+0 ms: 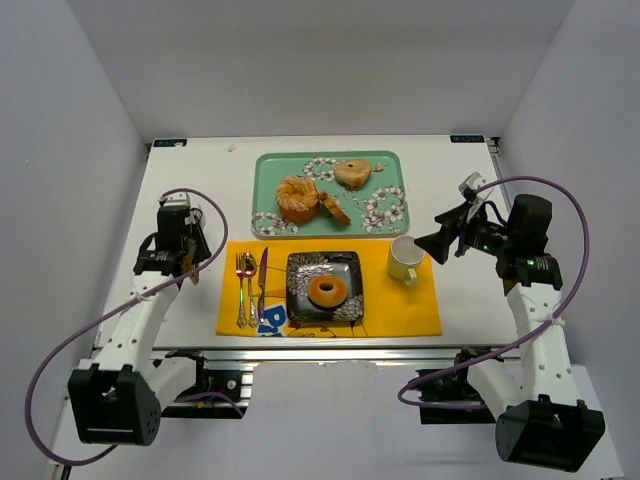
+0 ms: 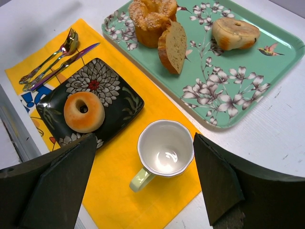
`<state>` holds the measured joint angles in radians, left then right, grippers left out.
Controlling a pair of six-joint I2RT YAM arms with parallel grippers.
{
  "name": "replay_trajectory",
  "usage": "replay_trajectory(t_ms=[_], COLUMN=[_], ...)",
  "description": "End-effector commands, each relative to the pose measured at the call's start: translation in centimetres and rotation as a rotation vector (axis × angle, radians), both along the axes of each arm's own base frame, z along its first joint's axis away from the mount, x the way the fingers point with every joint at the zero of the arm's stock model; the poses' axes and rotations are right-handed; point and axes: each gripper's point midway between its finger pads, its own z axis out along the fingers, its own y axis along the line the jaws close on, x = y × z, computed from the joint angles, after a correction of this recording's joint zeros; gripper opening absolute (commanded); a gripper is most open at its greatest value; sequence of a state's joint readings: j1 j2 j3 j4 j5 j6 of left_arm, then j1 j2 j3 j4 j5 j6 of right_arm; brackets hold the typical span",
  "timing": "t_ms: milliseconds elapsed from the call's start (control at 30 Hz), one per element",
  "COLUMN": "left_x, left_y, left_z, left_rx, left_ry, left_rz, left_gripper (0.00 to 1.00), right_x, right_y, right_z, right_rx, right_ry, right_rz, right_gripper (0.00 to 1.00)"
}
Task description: Place the bread
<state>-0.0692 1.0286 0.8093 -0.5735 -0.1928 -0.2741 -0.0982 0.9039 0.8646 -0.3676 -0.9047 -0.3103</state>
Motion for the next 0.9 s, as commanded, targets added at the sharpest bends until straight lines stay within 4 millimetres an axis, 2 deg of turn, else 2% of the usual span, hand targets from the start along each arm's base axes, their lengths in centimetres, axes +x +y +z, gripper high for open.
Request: replay_trajectory(t_ms=[0,67,233,267,300,400,467,533,700,800,833,867], left_x=[2.6,2.9,3.0,3.4,3.0,2.3,2.0,2.0,2.2,2.7,2.4,2.5], left_y=[1.5,3.3,4.3,4.4,4.3,4.2,4.1,4.0,4.7,5.3,5.6,5.8], left_z=[-0.7,-2.3,-7.0,-7.2,-8.7,-11.5,-12.4,-12.9,-12.4,-10.7,-9.8,-9.2], left_rx=[0.073,0.105,0.127,0.125,0.114,0.087,0.075,0.066,0.067,0.076,0.077,0.075], left_ry=[-0.109,-0.11,-0.106,-0.123,-0.082,0.018,0.052,0.063,0.062,0.016,0.008,-0.004], left_rz=[-0.072,-0.039,-0.048,-0.049,-0.056,-0.076,-0.084,-0.084,-0.037,0.012,0.033,0.055], left_gripper=[0.43,0.44,0.51,0.53,0.54,0.58,0.6,0.62,0.78,0.86,0.93,0.93], right_x=[-0.5,-0.8,-1.2,-1.3,-1.3,-1.5,-1.6,-1.8,-2.8,-2.1,-1.6,-1.5], right_y=[0.4,0.6,0.8,0.8,0.7,0.7,0.8,0.8,1.2,0.7,0.2,0.3], right_z=[2.3,2.2,2.1,2.0,2.0,1.7,1.7,1.4,0.3,-0.6,-1.0,-1.1], right_rx=[0.008,0.015,0.02,0.017,0.016,0.015,0.015,0.008,0.002,-0.006,-0.018,-0.002], right_ry=[-0.064,-0.053,-0.041,-0.039,-0.035,-0.024,-0.023,-0.018,0.016,0.064,0.089,0.112], right_rz=[0.038,0.046,0.063,0.064,0.063,0.062,0.066,0.08,0.136,0.091,0.049,0.039], right_gripper=[0.87,0.87,0.87,0.87,0.87,0.87,0.87,0.87,0.89,0.89,0.89,0.89])
